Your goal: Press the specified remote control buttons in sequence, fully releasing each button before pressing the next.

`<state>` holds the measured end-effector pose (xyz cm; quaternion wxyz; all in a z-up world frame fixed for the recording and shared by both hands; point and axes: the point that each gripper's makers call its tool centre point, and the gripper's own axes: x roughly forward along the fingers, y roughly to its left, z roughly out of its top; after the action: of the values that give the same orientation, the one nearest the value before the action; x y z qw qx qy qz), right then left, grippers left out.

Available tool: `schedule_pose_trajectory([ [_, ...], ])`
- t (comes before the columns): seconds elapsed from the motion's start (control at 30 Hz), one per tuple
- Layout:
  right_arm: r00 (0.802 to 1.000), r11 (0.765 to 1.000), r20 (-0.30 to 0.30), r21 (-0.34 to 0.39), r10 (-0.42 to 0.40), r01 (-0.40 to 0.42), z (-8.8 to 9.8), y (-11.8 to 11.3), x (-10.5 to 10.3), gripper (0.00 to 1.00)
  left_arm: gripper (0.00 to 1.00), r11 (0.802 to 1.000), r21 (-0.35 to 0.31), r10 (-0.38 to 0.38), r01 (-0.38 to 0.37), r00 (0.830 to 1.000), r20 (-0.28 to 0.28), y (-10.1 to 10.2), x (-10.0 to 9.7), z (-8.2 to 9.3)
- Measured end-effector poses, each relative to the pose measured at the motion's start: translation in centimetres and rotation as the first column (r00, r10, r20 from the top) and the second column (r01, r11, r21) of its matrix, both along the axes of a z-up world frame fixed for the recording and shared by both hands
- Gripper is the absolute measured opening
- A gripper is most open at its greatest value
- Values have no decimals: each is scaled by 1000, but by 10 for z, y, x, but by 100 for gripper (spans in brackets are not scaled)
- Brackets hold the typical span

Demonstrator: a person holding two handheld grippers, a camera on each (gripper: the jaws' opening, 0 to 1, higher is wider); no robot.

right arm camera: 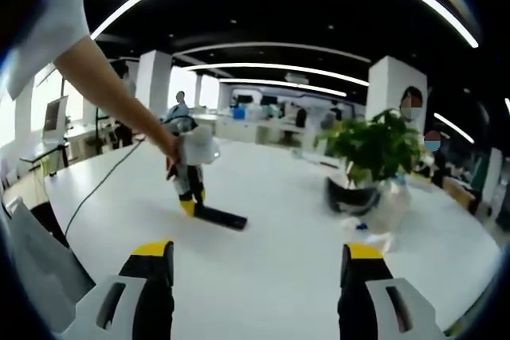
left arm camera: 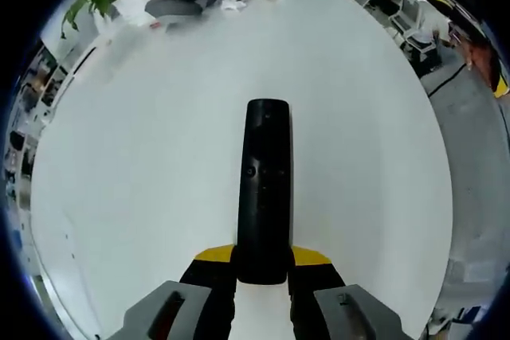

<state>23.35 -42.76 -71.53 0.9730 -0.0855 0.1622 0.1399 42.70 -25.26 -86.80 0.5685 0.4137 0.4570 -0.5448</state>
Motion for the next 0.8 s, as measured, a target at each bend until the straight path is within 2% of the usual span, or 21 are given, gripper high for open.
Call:
schedule_pose_trajectory([
  [0.8, 999, 1000, -44, -25, 5, -6, -9, 3, 0, 82, 23, 995, 78, -59, 60, 998, -13, 0, 39, 0],
])
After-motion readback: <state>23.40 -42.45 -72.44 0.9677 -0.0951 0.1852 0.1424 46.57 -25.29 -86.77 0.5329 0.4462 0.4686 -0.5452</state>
